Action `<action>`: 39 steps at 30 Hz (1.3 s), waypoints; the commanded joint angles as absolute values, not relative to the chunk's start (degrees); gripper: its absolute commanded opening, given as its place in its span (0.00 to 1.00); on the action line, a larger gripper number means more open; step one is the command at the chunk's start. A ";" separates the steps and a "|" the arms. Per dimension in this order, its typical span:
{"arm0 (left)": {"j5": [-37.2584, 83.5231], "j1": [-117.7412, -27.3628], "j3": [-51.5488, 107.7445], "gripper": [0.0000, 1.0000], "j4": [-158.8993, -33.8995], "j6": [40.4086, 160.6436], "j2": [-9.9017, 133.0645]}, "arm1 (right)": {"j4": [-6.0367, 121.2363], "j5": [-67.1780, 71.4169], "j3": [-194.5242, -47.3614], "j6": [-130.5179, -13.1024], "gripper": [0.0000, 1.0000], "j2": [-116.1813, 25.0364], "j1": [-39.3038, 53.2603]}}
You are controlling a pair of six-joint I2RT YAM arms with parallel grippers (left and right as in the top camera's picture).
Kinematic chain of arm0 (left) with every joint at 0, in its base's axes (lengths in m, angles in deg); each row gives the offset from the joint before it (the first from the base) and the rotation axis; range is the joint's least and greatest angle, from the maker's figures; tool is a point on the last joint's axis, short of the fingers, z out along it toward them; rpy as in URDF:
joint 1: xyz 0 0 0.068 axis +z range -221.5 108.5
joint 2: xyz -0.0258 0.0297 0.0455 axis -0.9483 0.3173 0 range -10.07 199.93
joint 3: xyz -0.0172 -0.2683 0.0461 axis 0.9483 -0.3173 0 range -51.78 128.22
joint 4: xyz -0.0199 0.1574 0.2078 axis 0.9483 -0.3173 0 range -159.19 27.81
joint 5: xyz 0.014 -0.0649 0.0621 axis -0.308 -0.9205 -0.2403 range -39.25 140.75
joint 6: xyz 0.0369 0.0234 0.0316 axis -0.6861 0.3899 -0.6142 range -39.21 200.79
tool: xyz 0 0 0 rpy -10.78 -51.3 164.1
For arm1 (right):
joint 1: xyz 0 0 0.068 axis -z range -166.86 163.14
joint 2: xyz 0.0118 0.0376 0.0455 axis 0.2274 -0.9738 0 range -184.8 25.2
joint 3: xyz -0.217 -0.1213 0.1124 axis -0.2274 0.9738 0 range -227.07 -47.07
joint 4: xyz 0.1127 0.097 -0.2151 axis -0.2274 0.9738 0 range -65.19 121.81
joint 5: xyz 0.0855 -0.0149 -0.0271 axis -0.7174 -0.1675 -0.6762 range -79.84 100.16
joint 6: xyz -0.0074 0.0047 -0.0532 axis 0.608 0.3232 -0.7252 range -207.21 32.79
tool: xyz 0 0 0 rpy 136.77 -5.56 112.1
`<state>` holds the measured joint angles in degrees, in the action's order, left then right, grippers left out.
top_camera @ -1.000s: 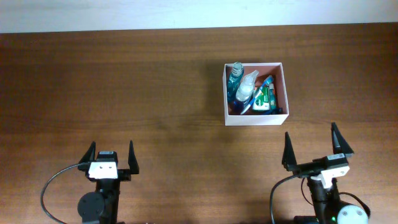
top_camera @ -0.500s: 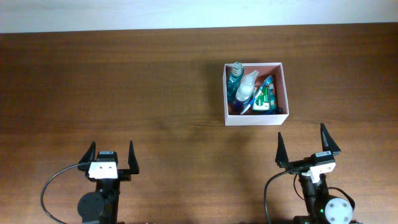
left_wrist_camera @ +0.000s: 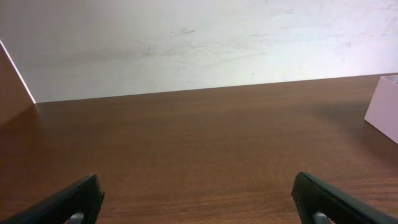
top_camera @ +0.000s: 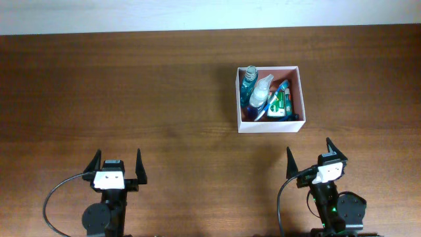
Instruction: Pack container
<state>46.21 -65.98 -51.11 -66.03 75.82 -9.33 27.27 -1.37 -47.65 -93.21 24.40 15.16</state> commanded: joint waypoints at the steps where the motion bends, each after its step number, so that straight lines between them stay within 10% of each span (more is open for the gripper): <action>1: 45.58 -66.20 -51.26 0.99 -66.31 75.10 -9.77 | 28.23 -1.37 -47.38 -92.68 0.99 25.01 14.60; 39: 45.58 -66.20 -51.26 0.99 -66.31 75.10 -9.77 | 28.50 0.88 -47.38 -88.86 0.99 24.99 14.60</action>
<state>46.21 -65.98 -51.11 -66.05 75.82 -9.33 28.02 -0.03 -47.65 -89.16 24.40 15.16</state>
